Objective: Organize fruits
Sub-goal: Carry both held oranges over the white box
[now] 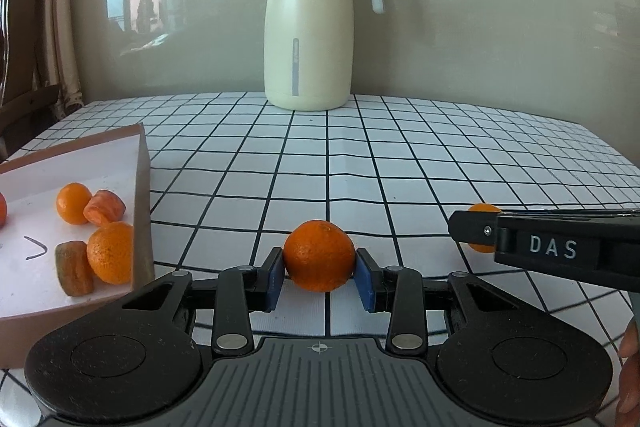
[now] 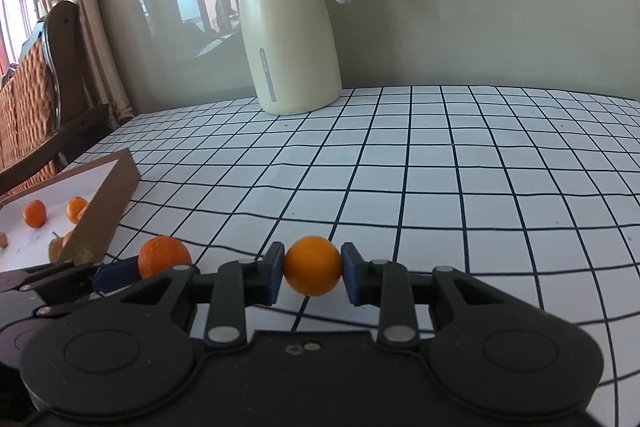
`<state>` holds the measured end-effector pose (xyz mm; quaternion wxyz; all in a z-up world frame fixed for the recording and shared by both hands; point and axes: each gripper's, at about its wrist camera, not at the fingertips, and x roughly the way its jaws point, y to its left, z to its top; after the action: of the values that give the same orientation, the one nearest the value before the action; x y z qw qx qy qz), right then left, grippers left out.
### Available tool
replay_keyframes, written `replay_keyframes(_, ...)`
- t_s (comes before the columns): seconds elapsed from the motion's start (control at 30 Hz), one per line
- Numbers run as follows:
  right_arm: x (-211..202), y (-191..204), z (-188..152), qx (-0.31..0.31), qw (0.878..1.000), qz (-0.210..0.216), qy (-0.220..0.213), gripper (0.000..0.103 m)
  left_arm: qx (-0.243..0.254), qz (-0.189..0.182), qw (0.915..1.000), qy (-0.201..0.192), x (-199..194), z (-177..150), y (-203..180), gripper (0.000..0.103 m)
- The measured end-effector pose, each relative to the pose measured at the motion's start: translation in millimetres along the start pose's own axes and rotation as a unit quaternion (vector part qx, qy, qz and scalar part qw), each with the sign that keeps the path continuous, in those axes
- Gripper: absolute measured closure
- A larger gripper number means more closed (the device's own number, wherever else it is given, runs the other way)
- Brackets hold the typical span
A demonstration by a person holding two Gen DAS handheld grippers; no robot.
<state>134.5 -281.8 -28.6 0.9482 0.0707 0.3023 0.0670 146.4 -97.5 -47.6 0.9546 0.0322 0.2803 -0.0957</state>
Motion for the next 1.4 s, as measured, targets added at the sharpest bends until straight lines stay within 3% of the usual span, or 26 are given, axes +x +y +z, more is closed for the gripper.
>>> replay_keyframes(0.9, -41.8, 27.2, -11.0, -0.024, 0.999, 0.043, -0.01, 0.081, 0.028, -0.023, 0.9992, -0.017, -66.3, -16.7, 9.5, 0.065)
replay_keyframes(1.4, -36.0, 81.9, -14.6, -0.059, 0.992, 0.107, 0.001, 0.081, 0.008, 0.01, 0.9997, -0.022, -102.0, -32.6, 47.9, 0.065)
